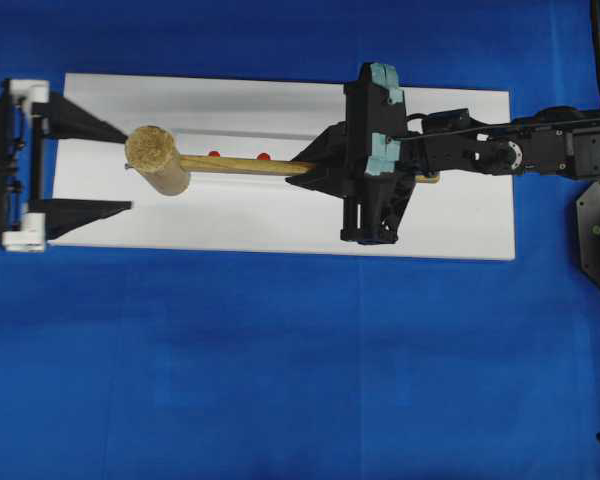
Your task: Hit the mark with a hammer.
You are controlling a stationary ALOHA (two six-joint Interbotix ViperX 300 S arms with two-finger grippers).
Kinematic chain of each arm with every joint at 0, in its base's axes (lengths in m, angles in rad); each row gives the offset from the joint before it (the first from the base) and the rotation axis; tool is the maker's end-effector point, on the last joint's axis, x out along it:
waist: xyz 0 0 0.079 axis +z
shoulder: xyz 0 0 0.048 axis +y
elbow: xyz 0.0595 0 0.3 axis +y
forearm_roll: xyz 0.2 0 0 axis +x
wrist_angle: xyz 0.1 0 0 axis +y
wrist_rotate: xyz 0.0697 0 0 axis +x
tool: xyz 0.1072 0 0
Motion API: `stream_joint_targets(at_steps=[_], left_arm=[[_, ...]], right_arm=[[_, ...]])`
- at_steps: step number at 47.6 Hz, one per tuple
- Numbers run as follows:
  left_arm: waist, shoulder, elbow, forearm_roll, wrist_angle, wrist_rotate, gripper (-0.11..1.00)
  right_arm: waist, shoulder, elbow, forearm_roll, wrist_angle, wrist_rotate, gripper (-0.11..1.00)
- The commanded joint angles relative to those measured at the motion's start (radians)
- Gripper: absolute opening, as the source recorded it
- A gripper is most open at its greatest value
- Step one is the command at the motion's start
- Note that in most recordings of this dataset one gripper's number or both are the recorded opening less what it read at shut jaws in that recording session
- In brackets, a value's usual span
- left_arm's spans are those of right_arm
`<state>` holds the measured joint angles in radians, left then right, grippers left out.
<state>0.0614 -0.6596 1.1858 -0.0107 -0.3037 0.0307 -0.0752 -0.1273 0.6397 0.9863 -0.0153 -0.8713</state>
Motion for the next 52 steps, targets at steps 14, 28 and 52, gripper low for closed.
stream_joint_targets(at_steps=[14,28,52], left_arm=[[0.026,0.256,-0.184,0.002,-0.049,0.005,0.92],[0.032,0.299,-0.227,0.002,-0.055,0.005,0.92],[0.032,0.298,-0.224,0.002,-0.048,0.009,0.43]], right_arm=[[0.002,-0.014,-0.035,-0.014,-0.006,-0.003,0.02],[0.002,-0.014,-0.035,-0.021,-0.012,-0.003,0.02],[0.0,-0.015,-0.035,-0.025,-0.008,-0.003,0.02]])
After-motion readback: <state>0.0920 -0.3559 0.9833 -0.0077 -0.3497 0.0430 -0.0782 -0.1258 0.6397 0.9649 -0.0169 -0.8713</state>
